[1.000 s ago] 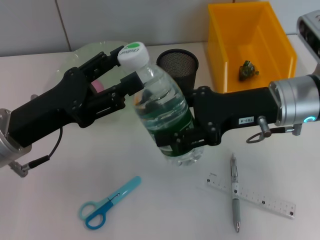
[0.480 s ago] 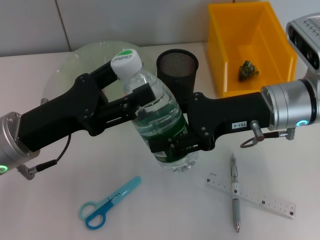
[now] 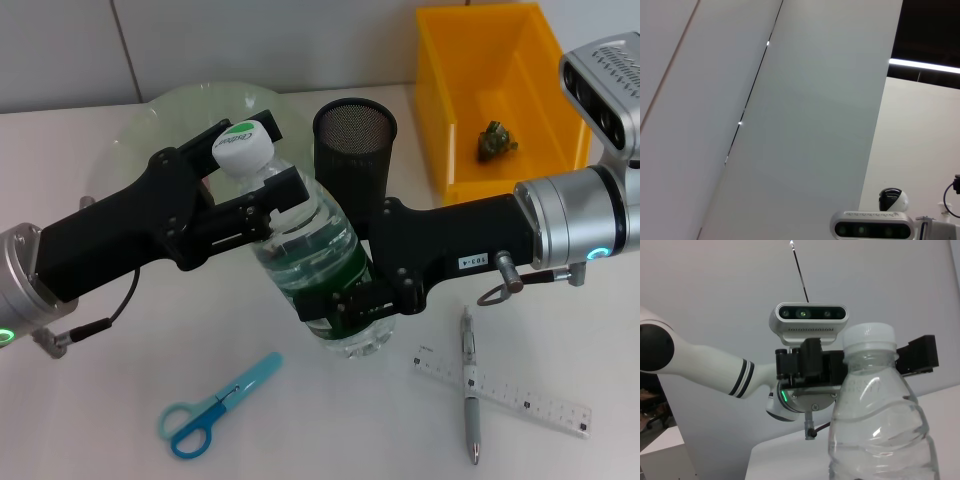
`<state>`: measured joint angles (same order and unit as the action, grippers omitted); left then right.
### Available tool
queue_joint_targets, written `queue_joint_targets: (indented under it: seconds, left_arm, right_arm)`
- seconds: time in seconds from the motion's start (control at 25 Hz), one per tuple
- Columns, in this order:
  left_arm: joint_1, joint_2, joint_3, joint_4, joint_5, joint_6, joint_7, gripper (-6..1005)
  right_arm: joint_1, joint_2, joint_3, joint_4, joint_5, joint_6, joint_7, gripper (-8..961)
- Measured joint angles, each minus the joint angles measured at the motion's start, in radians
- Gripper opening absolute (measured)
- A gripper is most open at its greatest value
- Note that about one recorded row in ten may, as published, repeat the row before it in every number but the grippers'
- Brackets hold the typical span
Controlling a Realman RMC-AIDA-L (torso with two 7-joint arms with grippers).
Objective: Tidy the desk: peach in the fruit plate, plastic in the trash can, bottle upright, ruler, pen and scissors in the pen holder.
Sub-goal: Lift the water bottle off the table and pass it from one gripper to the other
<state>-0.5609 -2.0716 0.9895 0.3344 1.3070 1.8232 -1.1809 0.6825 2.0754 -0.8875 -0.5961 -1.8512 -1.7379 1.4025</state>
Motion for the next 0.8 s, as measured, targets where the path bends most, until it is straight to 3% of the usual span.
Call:
queue_joint_targets:
  seconds: [0.8]
  left_arm:
    - [0.009, 0.006, 0.000, 0.000, 0.000, -0.014, 0.005, 825]
  right_arm:
    - [-0.002, 0.000, 0.005, -0.010, 0.006, -0.005, -0.001, 766]
